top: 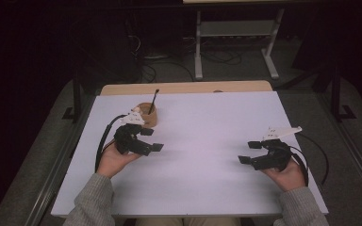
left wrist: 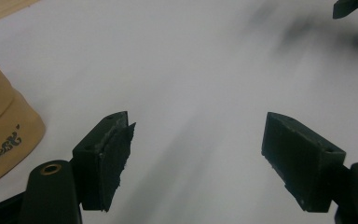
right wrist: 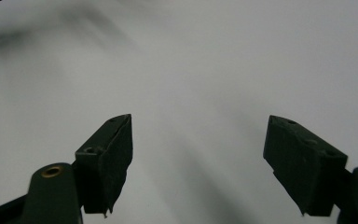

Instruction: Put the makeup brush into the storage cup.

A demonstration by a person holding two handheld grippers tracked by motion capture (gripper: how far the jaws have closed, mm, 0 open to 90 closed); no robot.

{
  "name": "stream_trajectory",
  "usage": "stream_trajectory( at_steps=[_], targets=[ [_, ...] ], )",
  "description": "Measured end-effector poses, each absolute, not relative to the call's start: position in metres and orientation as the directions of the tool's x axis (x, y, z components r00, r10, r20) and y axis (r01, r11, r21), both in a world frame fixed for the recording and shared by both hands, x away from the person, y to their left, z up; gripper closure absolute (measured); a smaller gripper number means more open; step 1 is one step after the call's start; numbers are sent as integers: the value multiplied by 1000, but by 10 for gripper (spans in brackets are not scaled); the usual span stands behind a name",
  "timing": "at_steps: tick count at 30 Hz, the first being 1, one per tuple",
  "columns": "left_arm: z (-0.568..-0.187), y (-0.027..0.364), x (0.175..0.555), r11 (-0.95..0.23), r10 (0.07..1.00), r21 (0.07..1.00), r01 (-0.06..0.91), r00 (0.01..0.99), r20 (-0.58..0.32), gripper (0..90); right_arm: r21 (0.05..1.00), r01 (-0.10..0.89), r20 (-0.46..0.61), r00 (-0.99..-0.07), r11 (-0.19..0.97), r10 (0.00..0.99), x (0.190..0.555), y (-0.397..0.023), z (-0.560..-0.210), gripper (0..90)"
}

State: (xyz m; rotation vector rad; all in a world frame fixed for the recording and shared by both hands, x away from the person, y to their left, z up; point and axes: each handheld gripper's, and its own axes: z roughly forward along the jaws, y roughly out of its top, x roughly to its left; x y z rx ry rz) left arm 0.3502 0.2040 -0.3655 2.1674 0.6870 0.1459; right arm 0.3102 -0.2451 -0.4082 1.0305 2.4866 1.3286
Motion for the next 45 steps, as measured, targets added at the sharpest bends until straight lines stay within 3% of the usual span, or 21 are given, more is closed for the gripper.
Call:
stream_trajectory(
  at_steps=[45],
  targets=[
    [-387,215,321,-451,548,774,445,823,-154,231,768,513,194,-757,384,624,311,-244,-410,228]
  ],
)
